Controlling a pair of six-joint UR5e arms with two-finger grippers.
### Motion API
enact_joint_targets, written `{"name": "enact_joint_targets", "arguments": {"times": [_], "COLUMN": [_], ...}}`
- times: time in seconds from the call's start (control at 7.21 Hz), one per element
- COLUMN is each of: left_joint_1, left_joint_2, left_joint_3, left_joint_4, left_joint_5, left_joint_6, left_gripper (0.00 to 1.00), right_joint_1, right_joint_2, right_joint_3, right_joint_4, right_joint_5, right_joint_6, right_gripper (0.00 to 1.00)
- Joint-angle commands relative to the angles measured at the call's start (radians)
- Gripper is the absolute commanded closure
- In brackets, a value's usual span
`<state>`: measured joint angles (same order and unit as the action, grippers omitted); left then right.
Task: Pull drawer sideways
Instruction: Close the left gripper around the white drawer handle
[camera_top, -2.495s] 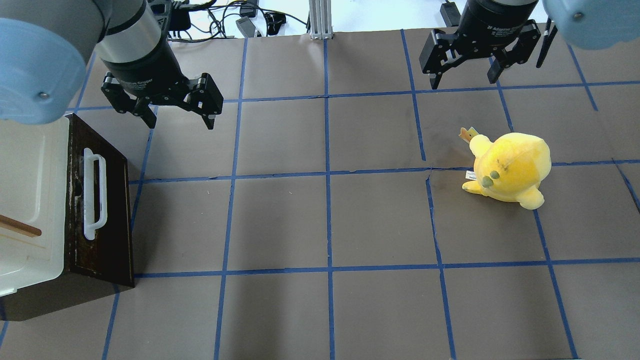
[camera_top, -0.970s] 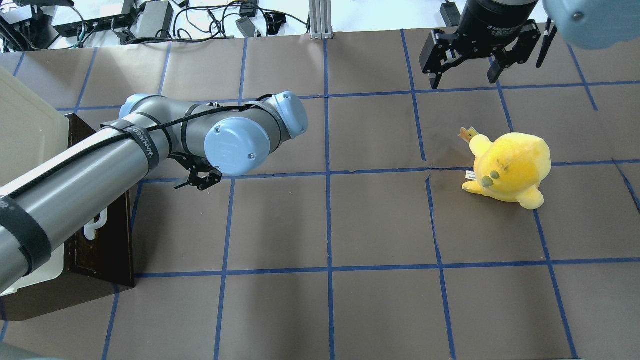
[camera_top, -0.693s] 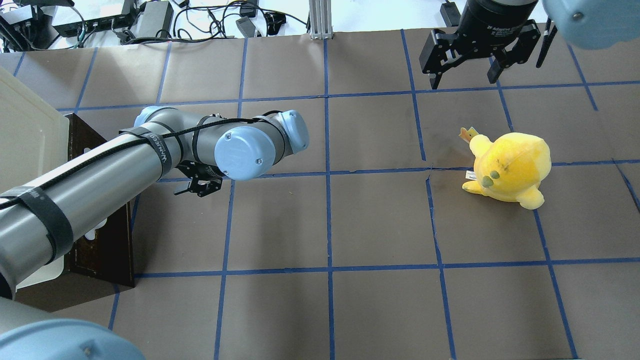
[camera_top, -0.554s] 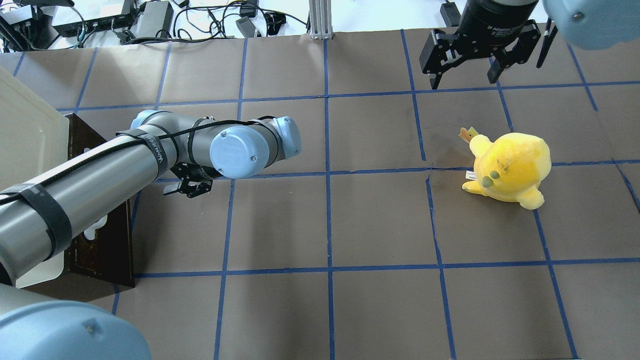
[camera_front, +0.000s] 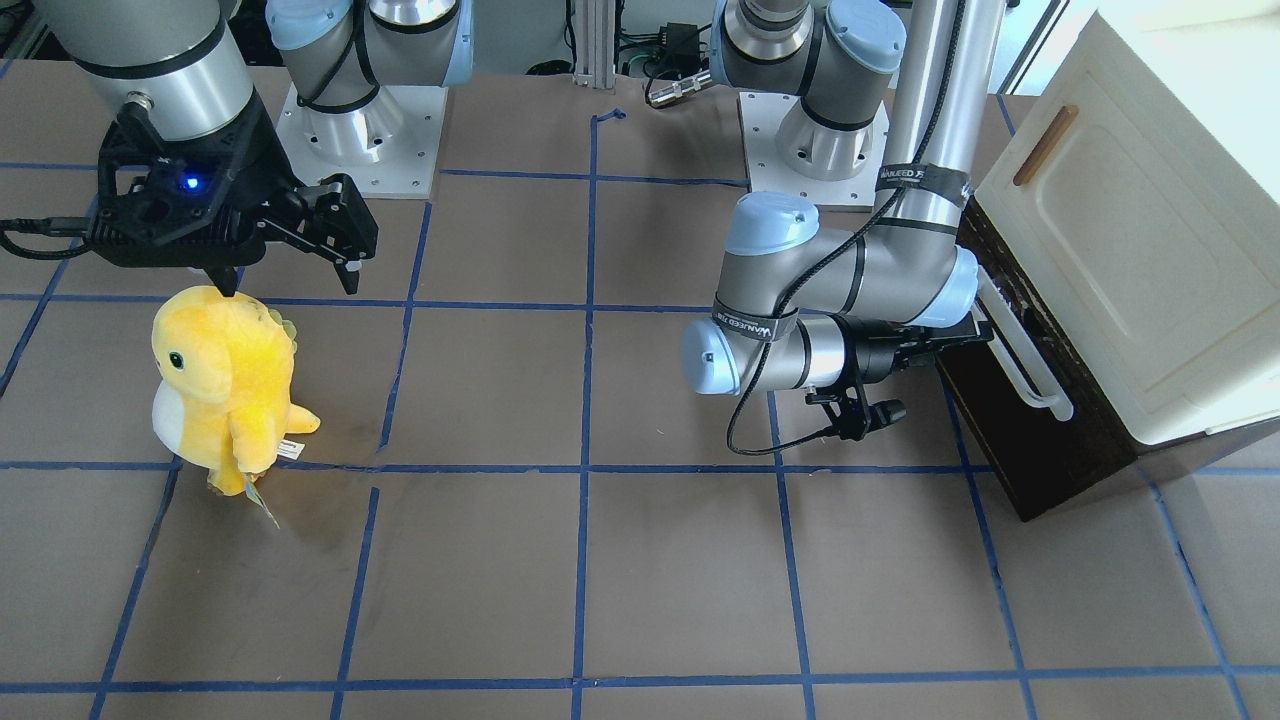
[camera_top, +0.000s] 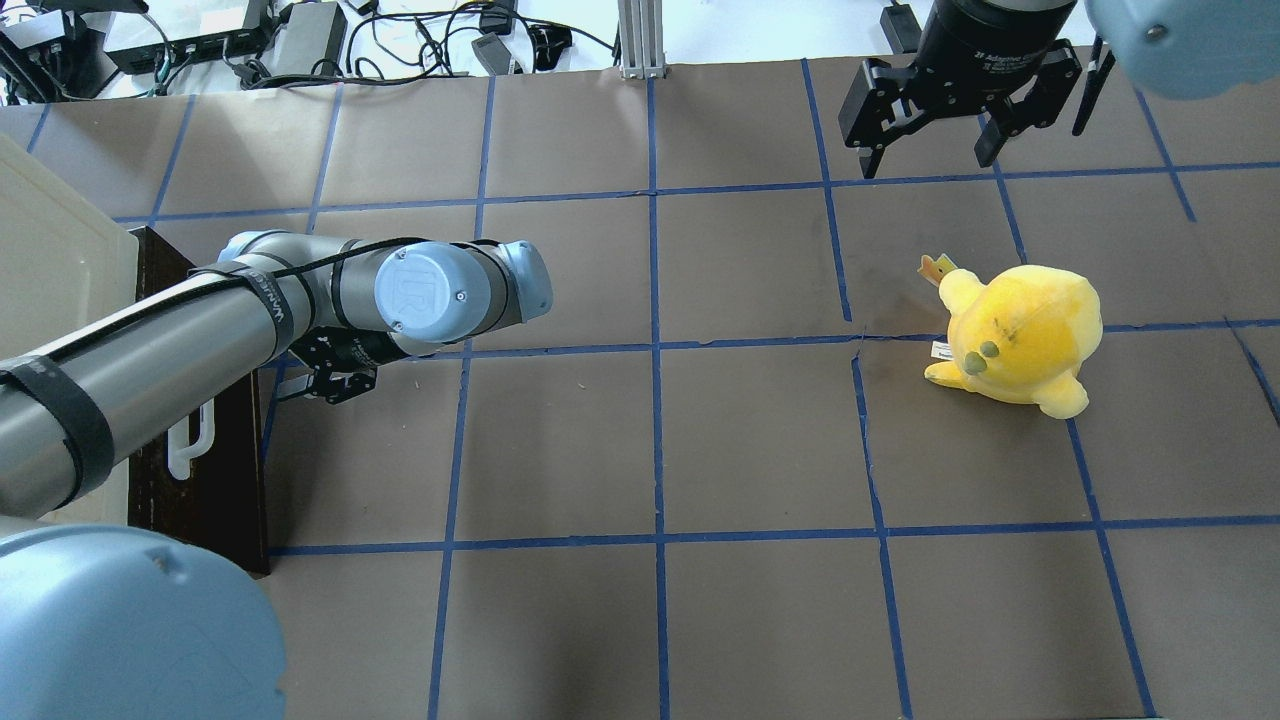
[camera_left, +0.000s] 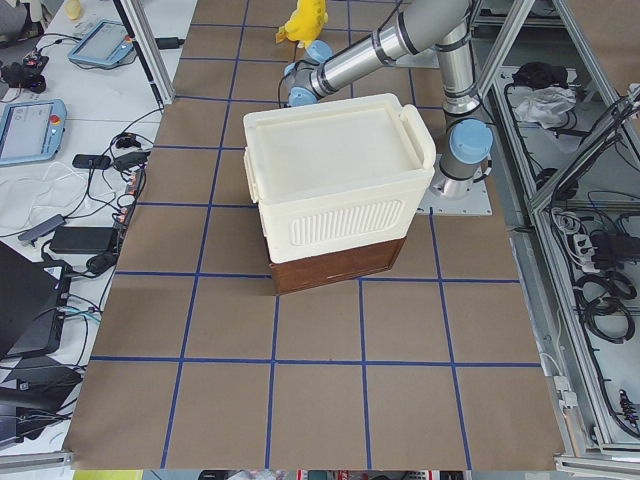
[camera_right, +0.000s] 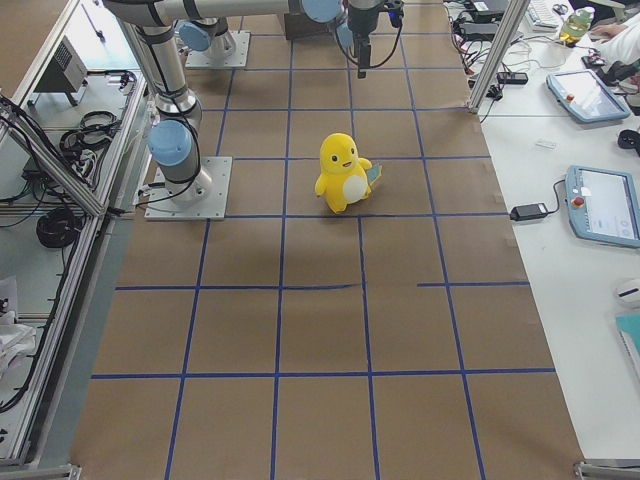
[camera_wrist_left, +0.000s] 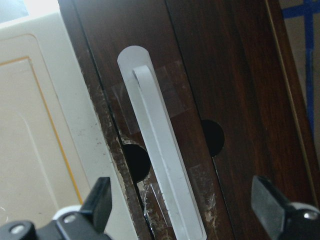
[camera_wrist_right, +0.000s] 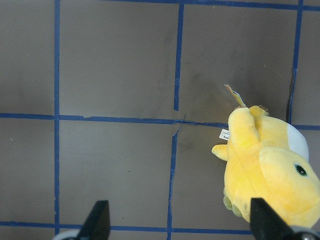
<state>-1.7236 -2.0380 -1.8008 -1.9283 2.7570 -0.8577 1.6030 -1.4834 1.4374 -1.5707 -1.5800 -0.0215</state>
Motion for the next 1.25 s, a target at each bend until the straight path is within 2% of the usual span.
{"name": "enact_joint_targets", "arguments": {"times": [0.0,0.28,0.55,0.69,0.83,0.97,1.11], "left_joint_1": [0.021,0.030,0.071,0.071,0.073,0.073,0.072], "left_joint_2": [-0.010,-0.022,-0.028,-0.031,-0.036,-0.044,-0.045], "left_joint_3": [-0.002,-0.003,-0.008,-0.003,-0.005,-0.005,-0.003], "left_joint_4": [-0.018,-0.023,-0.145,-0.152,-0.161,-0.163,-0.166], "left_joint_5": [0.004,0.013,0.074,0.079,0.081,0.081,0.081], "left_joint_6": [-0.215,-0.239,-0.254,-0.256,-0.254,-0.253,-0.250], "left_gripper": [0.00,0.00,0.00,0.00,0.11,0.38,0.45], "right_joint_1": [0.000,0.000,0.000,0.000,0.000,0.000,0.000], "right_joint_2": [0.000,0.000,0.000,0.000,0.000,0.000,0.000], "right_joint_3": [0.000,0.000,0.000,0.000,0.000,0.000,0.000], "right_joint_4": [0.000,0.000,0.000,0.000,0.000,0.000,0.000], "right_joint_5": [0.000,0.000,0.000,0.000,0.000,0.000,0.000], "right_joint_6": [0.000,0.000,0.000,0.000,0.000,0.000,0.000], "right_gripper": [0.00,0.00,0.00,0.00,0.00,0.00,0.00]}}
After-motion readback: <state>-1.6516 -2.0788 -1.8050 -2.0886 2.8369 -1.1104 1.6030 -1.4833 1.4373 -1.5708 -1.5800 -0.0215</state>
